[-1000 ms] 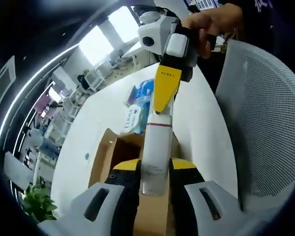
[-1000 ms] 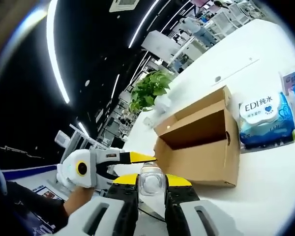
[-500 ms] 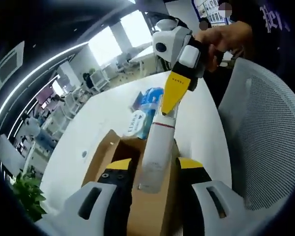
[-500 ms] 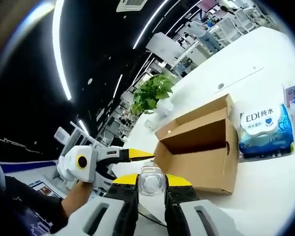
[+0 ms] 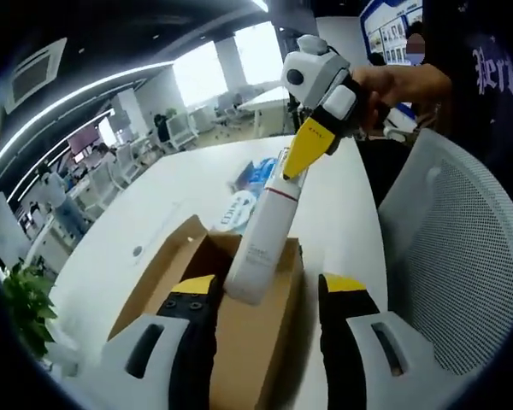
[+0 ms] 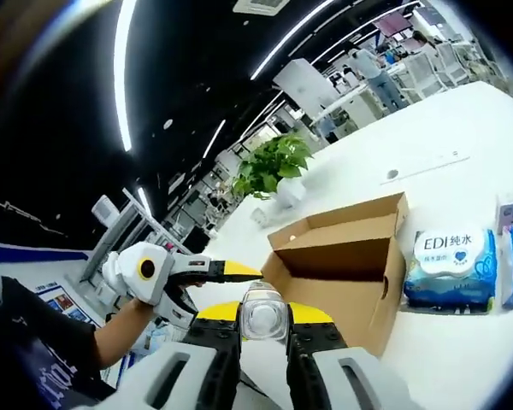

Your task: Operate the shoe box by opening the lid, removing the specified soft item, and placing it in the target area until the item is outside and the box remains undamaged.

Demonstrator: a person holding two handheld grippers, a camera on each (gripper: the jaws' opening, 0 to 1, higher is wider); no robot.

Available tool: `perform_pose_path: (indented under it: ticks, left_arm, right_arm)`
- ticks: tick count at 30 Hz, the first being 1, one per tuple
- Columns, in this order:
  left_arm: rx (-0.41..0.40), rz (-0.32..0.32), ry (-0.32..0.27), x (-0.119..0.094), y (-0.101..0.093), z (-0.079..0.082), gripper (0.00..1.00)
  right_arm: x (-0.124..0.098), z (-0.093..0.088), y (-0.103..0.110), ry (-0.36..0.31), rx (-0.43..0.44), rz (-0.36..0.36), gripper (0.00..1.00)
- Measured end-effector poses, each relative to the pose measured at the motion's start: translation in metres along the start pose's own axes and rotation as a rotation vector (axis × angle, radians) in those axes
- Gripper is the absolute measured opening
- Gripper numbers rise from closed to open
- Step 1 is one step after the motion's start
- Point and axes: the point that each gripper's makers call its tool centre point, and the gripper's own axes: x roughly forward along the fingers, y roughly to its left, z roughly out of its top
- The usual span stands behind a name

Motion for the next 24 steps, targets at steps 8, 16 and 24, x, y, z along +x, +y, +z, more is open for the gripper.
perform_pose_path:
  ticks: [8,16,24]
  left_arm:
    - [-0.080,0.001,-0.028,-0.004,0.001,0.000,0.53]
    - [-0.152,0.006,-0.047,-0.008,-0.001,-0.001,0.58]
    - [-0.211,0.029,-0.072,-0.014,0.000,-0.003,0.63]
  right_arm:
    - [-0.007,0.010,0.000,0.038,-0.097,-0.006,0.14]
    - [-0.012,0.017,-0.003,0.087,-0.172,-0.010,0.14]
    - [-0.016,0.026,-0.005,0.130,-0.248,-0.015,0.15]
